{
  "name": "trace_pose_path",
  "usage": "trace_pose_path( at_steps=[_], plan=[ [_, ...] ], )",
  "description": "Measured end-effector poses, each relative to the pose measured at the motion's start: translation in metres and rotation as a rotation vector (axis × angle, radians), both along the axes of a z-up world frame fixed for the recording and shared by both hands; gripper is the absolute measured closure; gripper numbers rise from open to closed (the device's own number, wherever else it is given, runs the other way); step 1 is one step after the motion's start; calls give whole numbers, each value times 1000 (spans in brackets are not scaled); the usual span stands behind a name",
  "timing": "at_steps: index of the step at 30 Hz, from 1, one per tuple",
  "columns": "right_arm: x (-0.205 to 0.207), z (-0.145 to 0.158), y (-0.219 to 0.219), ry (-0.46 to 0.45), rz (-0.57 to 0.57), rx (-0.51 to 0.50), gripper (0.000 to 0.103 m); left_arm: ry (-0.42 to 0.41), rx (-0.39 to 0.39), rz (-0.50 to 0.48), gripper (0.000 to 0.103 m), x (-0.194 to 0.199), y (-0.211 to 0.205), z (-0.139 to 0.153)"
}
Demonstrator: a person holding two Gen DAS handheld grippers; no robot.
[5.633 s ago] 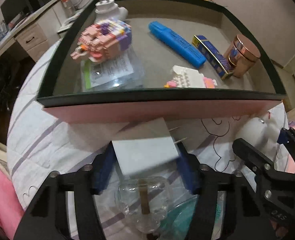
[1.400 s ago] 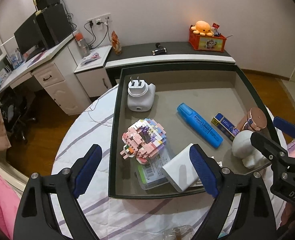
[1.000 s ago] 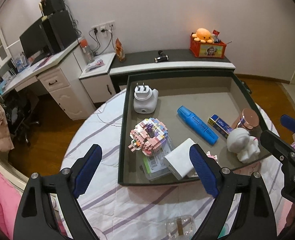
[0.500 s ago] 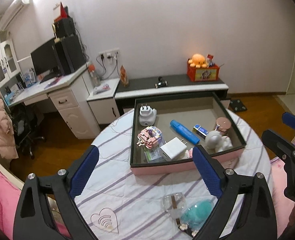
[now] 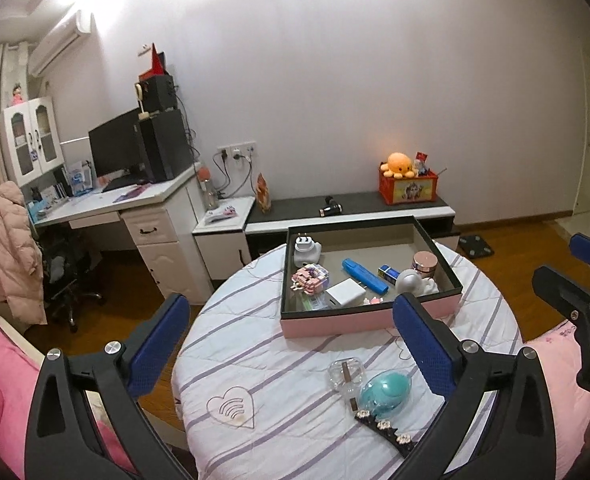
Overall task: Organize rigid objects
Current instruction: 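Withdraw both open tools from the box toward the glass bottle and brush, then grasp the glass bottle with left tool while right tool grasps the teal brush case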
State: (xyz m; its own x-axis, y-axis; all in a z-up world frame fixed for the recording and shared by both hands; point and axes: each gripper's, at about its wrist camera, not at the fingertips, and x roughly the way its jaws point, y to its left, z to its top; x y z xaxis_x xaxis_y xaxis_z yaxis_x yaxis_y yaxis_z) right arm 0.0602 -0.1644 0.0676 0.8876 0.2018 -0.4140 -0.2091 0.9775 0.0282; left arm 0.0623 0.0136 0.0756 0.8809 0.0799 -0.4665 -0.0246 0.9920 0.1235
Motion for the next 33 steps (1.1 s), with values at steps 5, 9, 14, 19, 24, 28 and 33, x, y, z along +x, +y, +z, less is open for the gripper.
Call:
trace_pose_path(
  at_steps=[5, 9, 14, 19, 24, 28, 33],
  plan=[
    [-16, 1, 0, -19, 4, 8, 16, -12, -10, 23, 0, -12, 6, -2],
    [-20, -1, -1, -10, -3, 11, 16, -4, -9, 44, 0, -16, 8, -4],
    [-25, -2, -3, -7, -18, 12, 15, -5, -7, 48, 0, -18, 7, -4],
    [-26, -3, -2, 2, -14, 10, 14, 4, 1, 45, 0, -20, 7, -7],
    [-21, -9, 1, 28, -6, -7, 14, 31, 8, 42, 0, -14, 8, -15],
    [-10, -24, 8, 90, 7, -33, 14, 83, 8, 44, 0, -1, 9, -29],
    [5, -45, 20, 172, 26, -61, 14, 161, 28, 53, 0, 14, 13, -55]
  ],
)
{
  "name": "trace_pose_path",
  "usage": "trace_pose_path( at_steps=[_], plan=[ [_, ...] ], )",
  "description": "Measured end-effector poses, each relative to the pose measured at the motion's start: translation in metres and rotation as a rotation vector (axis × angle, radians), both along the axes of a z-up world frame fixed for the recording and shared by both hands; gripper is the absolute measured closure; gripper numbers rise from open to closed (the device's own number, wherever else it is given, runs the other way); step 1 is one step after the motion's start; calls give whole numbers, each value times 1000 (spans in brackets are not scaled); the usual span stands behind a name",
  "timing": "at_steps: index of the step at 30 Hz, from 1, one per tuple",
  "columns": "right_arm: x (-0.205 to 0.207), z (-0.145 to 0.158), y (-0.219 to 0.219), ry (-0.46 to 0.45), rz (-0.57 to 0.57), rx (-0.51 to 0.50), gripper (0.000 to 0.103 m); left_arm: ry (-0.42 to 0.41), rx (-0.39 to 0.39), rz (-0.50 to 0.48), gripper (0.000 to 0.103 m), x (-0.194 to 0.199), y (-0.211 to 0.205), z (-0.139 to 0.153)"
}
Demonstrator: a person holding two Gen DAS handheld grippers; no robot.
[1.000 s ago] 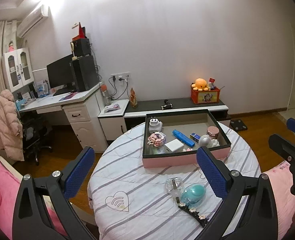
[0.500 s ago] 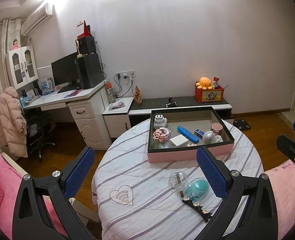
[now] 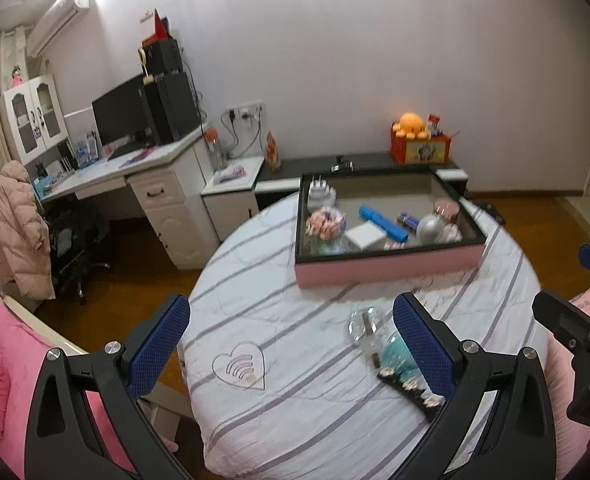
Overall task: Organize rigid objects
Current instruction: 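Grasp the glass bottle with left tool while right tool grasps the teal brush case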
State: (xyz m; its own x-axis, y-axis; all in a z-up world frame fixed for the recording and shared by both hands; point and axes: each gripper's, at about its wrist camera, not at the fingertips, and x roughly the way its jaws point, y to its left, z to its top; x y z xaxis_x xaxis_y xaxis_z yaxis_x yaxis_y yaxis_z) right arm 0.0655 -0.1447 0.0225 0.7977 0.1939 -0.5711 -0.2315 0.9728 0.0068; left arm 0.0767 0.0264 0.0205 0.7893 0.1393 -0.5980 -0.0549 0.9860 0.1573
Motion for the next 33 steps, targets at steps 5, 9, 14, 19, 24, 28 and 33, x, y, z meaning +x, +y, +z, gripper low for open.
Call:
trace_pose_path(
  at_steps=[5, 9, 14, 19, 24, 28, 33],
  plan=[
    [22, -31, 13, 111, 16, -38, 14, 105, 49, 9, 0, 17, 6, -33],
    [40, -58, 23, 207, 29, -55, 14, 194, 26, -4, 0, 31, 14, -58],
    [64, -94, 42, 325, 57, -97, 14, 262, 20, -10, 0, 46, 19, -79],
    [91, -123, 50, 421, 75, -73, 14, 311, -13, 14, 0, 63, 32, -94],
    [106, -143, 58, 495, 128, -49, 14, 355, -22, 34, 0, 77, 40, -106],
    [111, -146, 53, 488, 132, -13, 19, 388, -51, 9, 0, 86, 37, -112],
    [118, -144, 25, 479, 61, 4, 29, 425, -84, -57, 0, 101, 13, -118]
  ],
)
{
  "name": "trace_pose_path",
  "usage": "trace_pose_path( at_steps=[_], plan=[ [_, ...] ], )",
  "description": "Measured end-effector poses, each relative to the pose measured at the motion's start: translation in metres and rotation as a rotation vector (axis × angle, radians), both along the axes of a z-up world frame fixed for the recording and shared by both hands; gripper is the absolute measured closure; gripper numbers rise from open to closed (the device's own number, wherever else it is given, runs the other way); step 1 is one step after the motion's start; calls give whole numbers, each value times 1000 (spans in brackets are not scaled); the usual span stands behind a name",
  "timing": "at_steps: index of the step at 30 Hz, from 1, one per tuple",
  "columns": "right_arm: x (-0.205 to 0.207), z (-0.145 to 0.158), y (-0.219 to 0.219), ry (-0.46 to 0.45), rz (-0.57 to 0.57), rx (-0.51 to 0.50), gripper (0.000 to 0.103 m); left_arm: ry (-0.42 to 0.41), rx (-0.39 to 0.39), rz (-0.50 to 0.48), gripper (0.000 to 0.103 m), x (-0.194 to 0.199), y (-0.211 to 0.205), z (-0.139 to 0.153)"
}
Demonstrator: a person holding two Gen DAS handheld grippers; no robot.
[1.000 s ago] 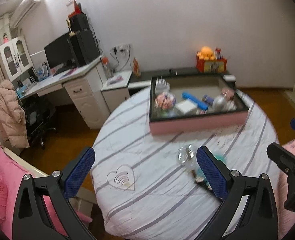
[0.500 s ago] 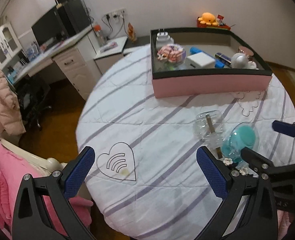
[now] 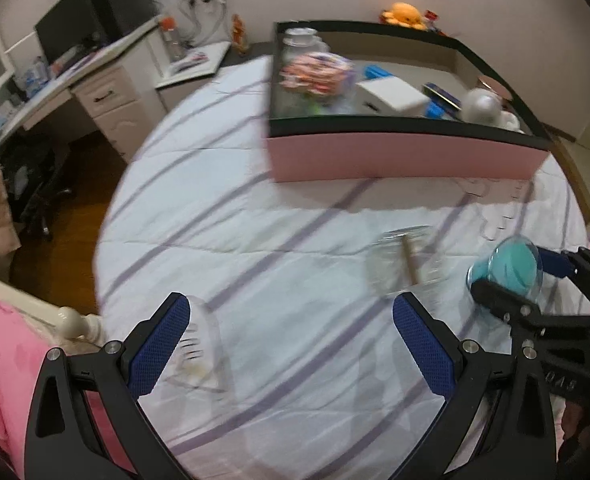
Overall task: Organize rigid objects
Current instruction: 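Grasp the glass bottle with left tool while right tool grasps the teal brush case, then lift the glass bottle and teal brush case and carry them over the pink box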
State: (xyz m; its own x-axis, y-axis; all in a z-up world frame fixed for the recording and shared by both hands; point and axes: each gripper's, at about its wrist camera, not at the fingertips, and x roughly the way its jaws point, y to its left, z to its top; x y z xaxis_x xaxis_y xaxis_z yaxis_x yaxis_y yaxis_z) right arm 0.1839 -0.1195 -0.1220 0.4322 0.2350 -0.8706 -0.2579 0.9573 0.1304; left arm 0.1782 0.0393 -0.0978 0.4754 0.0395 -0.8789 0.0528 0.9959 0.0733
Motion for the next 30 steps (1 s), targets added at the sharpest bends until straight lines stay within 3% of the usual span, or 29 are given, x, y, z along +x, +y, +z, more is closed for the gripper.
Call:
trace_pose_path(
  at_steps=[5, 8, 9, 11, 13, 28, 30],
  plan=[
    [3, 1, -30, -25, -72, -39, 29, 49, -20, -75, 0, 18, -35, -11],
    [10, 1, -43, -34, -96, -56, 29, 89, -25, -58, 4, 33, -44, -21],
    [12, 0, -47, -32, -101, -50, 29, 121, -11, -47, 14, 40, -45, -28],
    [16, -2, -52, -18, -106, -13, 29, 103, -34, -50, 24, 42, -43, -30],
    [18, -1, -52, -22, -98, -17, 29, 92, -36, -78, 50, 39, -43, -25],
    [17, 0, -46, -39, -94, -80, 30, 93, -34, -58, 51, 35, -25, -23],
    [13, -7, -40, -34, -72, -134, 23, 94, -31, -59, 51, 35, -25, -24]
  ],
)
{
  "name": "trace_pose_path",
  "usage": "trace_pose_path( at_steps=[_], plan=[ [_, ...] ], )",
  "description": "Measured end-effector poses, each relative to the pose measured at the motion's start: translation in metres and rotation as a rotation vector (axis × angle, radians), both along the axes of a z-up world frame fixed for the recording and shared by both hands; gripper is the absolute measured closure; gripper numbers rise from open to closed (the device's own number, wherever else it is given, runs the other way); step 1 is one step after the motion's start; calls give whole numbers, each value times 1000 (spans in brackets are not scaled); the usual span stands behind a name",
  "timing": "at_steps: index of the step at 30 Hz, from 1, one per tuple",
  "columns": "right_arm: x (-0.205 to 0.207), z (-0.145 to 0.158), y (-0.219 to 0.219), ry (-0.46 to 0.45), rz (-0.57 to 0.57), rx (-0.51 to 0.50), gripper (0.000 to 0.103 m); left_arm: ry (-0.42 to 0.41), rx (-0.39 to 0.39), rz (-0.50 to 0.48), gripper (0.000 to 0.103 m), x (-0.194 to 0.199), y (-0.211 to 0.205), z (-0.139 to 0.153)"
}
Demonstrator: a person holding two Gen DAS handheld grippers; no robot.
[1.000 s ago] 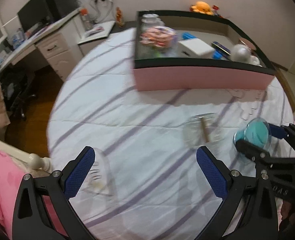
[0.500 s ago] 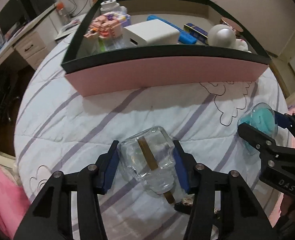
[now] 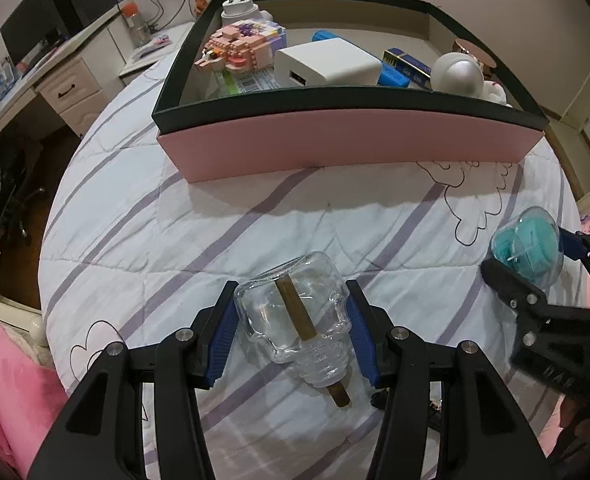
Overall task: Organize rigid objects
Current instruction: 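Lift the glass bottle and teal brush case and carry them over the pink box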
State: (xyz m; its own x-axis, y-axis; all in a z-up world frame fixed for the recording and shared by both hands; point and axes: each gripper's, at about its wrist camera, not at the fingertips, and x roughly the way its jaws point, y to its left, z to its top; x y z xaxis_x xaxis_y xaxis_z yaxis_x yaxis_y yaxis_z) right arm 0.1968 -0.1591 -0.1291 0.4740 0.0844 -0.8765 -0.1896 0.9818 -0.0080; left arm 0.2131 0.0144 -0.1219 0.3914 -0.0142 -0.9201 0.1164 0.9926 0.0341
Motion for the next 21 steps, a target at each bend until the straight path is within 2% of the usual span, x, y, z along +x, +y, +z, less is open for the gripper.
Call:
trace_pose_path(
  at_steps=[2, 3, 11, 17, 21],
  plan=[
    [-5, 0, 0, -21, -22, 9, 24, -2, 2, -1, 50, 1, -2, -1],
    [-5, 2, -3, -26, -34, 24, 31, -5, 10, -4, 50, 2, -4, -2],
    [-10, 11, -14, -29, -31, 108, 31, -16, 54, -31, 51, -11, -20, 4],
    [-15, 31, -16, -95, -43, 86, 31, -66, 55, -29, 51, -24, -28, 27],
    [-22, 52, -19, -156, -45, 89, 31, -141, 58, -20, 51, -35, -28, 54]
  ],
)
